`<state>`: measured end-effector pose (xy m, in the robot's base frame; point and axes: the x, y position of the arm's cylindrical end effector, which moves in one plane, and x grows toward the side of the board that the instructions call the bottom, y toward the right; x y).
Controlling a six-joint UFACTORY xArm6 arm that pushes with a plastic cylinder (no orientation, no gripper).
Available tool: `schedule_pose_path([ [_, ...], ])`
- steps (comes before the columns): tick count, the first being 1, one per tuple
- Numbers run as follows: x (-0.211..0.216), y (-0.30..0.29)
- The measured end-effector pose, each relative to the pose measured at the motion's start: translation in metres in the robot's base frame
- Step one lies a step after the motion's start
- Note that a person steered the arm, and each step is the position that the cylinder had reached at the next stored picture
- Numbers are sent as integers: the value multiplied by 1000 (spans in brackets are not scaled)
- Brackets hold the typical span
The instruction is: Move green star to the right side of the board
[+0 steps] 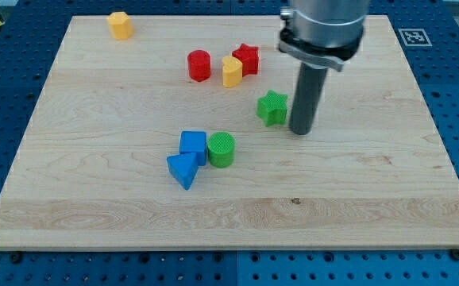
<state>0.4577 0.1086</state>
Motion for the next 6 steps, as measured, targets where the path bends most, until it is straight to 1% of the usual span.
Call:
schedule_pose_path([
  [1,0,-14],
  [3,0,-86],
  [4,-21,-98],
  [5,-35,-50],
  [6,-35,9],
])
